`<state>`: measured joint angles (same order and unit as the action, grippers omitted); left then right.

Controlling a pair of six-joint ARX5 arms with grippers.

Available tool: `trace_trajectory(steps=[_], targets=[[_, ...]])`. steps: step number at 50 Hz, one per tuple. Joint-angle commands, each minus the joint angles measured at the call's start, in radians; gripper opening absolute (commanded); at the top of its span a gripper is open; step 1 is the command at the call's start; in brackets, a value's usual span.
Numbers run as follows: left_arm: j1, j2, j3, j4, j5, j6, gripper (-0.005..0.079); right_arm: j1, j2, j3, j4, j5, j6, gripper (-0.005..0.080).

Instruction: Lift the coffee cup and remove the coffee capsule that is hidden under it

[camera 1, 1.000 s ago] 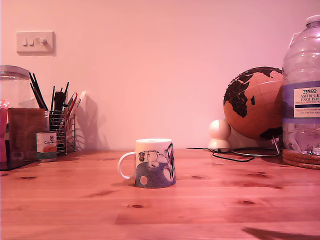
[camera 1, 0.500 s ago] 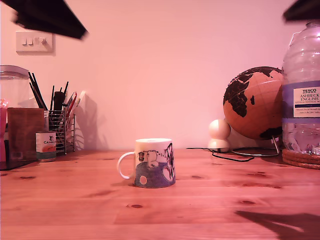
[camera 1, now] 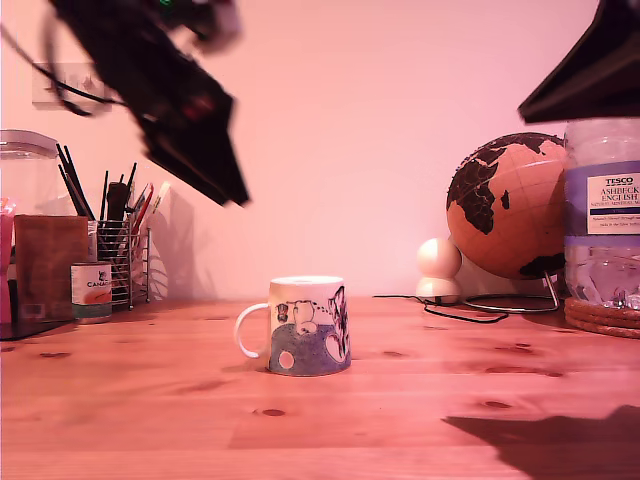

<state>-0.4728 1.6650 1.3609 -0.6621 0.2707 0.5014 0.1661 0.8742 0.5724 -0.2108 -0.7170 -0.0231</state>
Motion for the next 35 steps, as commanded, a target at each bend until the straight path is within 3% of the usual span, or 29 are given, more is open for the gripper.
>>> trace_trajectory(steps=[1, 13, 35], targets=[[-0.006, 0.059, 0.028, -0.014, 0.000, 0.007, 0.0494, 0.017, 0.009, 0.007, 0.013, 0.010, -0.008, -0.0012], [-0.007, 0.202, 0.123, -0.083, -0.021, 0.061, 0.0493, 0.030, 0.019, 0.007, 0.019, 0.043, -0.013, -0.0012], [-0.007, 0.329, 0.134, -0.051, -0.025, 0.107, 0.0491, 0.030, 0.020, 0.007, 0.019, 0.082, -0.031, -0.0012]])
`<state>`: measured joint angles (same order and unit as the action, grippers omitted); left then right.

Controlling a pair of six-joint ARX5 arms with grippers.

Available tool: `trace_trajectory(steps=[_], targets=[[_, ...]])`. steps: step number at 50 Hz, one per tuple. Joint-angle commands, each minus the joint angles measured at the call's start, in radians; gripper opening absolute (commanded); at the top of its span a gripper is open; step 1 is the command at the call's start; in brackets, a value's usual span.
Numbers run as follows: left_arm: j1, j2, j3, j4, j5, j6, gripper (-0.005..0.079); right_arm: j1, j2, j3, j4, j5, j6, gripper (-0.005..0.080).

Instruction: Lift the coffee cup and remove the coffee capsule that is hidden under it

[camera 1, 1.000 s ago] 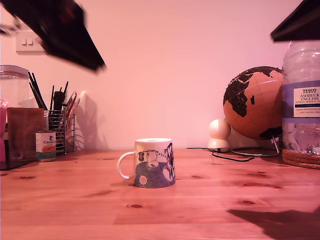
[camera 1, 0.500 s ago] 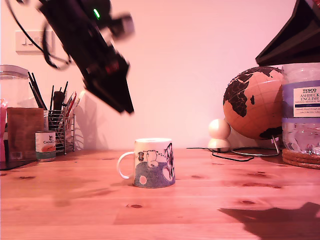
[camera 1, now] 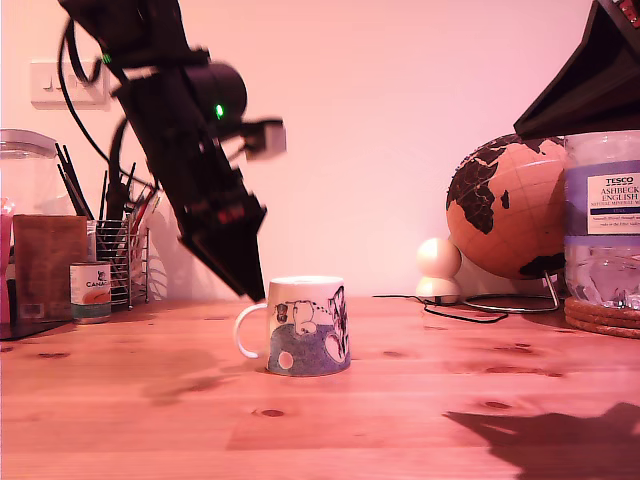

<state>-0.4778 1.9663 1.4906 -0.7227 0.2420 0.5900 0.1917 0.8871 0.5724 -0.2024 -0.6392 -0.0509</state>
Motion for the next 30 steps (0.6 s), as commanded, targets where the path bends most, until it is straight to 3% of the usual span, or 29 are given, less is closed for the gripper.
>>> trace_trajectory(steps=[1, 30], targets=[[-0.002, 0.034, 0.004, 0.016, 0.003, 0.021, 0.0491, 0.005, 0.007, 0.007, 0.010, 0.004, -0.003, -0.0012], [-0.002, 0.118, 0.006, 0.076, 0.011, 0.063, 0.0484, 0.005, 0.007, 0.007, 0.011, 0.022, -0.003, -0.0012]])
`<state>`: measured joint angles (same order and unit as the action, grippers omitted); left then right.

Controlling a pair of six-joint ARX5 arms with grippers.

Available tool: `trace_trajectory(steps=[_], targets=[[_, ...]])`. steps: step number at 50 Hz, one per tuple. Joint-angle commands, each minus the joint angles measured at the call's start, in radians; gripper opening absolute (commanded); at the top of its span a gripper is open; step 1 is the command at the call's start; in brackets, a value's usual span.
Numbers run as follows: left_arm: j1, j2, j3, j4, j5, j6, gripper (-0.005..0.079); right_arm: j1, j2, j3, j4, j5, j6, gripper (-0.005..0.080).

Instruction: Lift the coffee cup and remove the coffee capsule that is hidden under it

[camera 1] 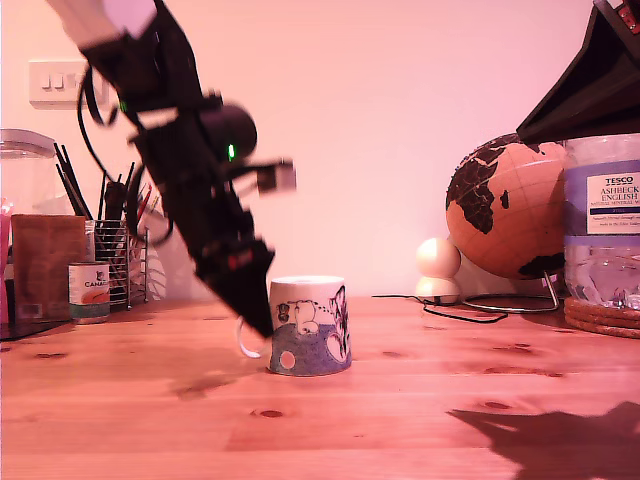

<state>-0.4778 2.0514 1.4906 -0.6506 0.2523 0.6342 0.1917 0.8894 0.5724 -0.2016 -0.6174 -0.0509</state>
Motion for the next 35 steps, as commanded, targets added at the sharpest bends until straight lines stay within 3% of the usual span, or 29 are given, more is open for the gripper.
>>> trace_trajectory(steps=[1, 5, 11, 25, 35], targets=[[-0.002, 0.034, 0.006, 0.003, 0.001, 0.022, 0.0479, 0.005, 0.005, 0.007, 0.010, 0.000, -0.003, -0.0012], [-0.002, 0.034, 0.006, 0.005, 0.002, 0.032, 0.0402, 0.005, 0.005, 0.007, 0.010, 0.001, -0.003, -0.0012], [-0.002, 0.034, 0.021, -0.006, 0.001, 0.049, 0.0217, 0.005, 0.006, 0.007, 0.010, 0.001, -0.003, -0.0012], [-0.006, 0.034, 0.070, -0.027, 0.009, 0.049, -0.0015, 0.005, 0.044, 0.007, 0.011, 0.001, -0.003, -0.0012], [-0.007, 0.034, 0.071, -0.041, 0.021, 0.056, -0.0024, 0.005, 0.056, 0.007, 0.027, 0.001, -0.003, -0.0012]])
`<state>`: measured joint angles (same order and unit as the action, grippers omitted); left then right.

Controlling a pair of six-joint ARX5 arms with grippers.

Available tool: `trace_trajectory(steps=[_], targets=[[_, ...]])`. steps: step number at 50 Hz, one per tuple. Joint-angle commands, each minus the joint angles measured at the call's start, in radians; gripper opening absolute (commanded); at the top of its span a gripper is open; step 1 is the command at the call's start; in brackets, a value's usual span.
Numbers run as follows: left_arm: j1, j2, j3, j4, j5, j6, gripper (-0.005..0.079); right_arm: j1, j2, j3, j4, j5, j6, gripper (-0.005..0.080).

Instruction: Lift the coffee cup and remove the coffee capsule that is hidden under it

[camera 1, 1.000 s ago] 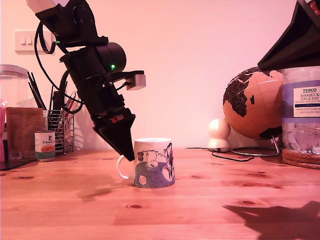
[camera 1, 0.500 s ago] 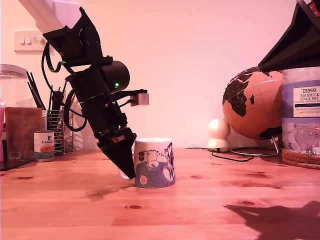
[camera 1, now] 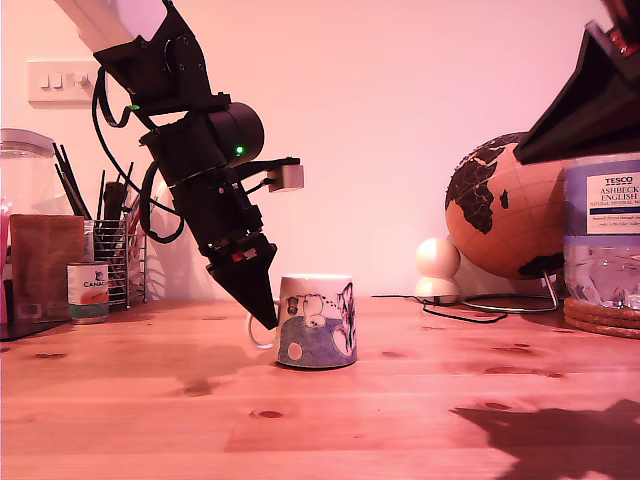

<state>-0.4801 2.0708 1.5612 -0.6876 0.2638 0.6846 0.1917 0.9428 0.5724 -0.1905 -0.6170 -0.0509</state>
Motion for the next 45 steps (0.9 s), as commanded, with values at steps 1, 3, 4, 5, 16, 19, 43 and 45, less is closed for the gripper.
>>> trace_trajectory(steps=[1, 3, 4, 5, 16, 19, 43, 45], targets=[[-0.005, 0.014, 0.001, -0.005, 0.010, 0.005, -0.0024, 0.005, 0.003, 0.007, 0.018, 0.000, -0.003, -0.0012], [-0.004, 0.014, 0.001, -0.006, 0.010, 0.005, -0.0024, 0.005, 0.003, 0.007, 0.021, 0.000, -0.003, -0.0012], [-0.005, 0.014, 0.001, -0.008, 0.010, 0.005, -0.0024, 0.005, 0.003, 0.007, 0.022, 0.002, -0.003, -0.0012], [-0.005, 0.014, 0.002, -0.011, 0.010, 0.005, -0.0024, 0.005, 0.003, 0.007, 0.022, 0.003, -0.003, -0.0012], [-0.009, 0.008, 0.025, -0.034, 0.040, 0.005, -0.0024, 0.005, 0.010, 0.007, 0.021, 0.025, -0.002, -0.0012], [-0.011, 0.008, 0.038, -0.045, 0.047, 0.005, -0.0024, 0.005, 0.021, 0.007, 0.021, 0.025, -0.002, -0.0012], [-0.025, -0.022, 0.060, -0.048, 0.081, 0.005, -0.0024, 0.043, 0.167, 0.007, 0.067, 0.027, -0.002, -0.0012], [-0.025, -0.025, 0.061, -0.047, 0.085, 0.005, -0.0024, 0.046, 0.175, 0.007, 0.069, 0.027, -0.002, -0.0012]])
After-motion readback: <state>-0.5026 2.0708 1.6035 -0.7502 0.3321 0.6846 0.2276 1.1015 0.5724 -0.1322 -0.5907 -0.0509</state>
